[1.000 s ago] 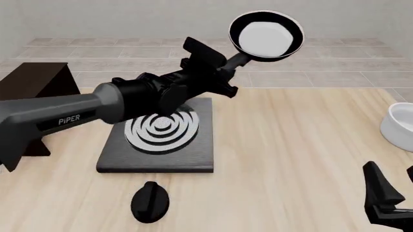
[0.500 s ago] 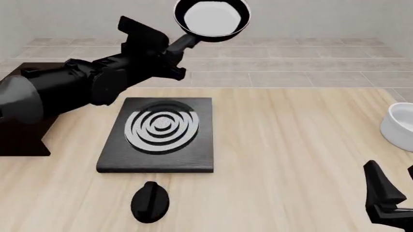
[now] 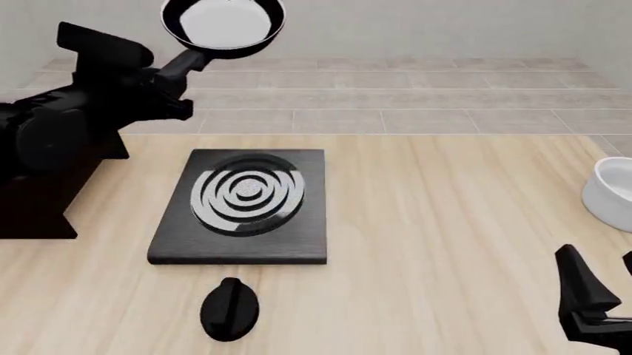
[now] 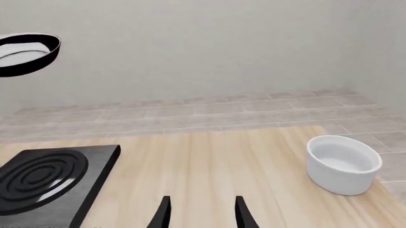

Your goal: Put the frying pan on top of the cabinet.

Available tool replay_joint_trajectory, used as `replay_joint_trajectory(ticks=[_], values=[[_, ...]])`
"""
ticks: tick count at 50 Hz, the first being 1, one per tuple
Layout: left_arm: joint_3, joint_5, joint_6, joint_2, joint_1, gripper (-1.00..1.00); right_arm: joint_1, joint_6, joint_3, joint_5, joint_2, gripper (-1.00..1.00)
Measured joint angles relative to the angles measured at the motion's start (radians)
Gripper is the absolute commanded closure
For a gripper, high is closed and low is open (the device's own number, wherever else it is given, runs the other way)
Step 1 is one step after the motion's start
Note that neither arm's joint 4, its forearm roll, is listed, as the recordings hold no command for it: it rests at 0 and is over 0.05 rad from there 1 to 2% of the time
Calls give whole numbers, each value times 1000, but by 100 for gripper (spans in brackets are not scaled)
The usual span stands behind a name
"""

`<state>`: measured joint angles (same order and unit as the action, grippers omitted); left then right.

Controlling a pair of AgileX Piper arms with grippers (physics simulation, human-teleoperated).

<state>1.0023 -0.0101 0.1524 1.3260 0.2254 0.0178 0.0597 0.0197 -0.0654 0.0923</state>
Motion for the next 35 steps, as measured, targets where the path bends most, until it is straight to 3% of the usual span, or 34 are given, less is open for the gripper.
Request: replay_joint_trajectory(ticks=[35], values=[[-182, 92, -7, -199, -294, 100, 0, 2, -17, -32, 15, -100]])
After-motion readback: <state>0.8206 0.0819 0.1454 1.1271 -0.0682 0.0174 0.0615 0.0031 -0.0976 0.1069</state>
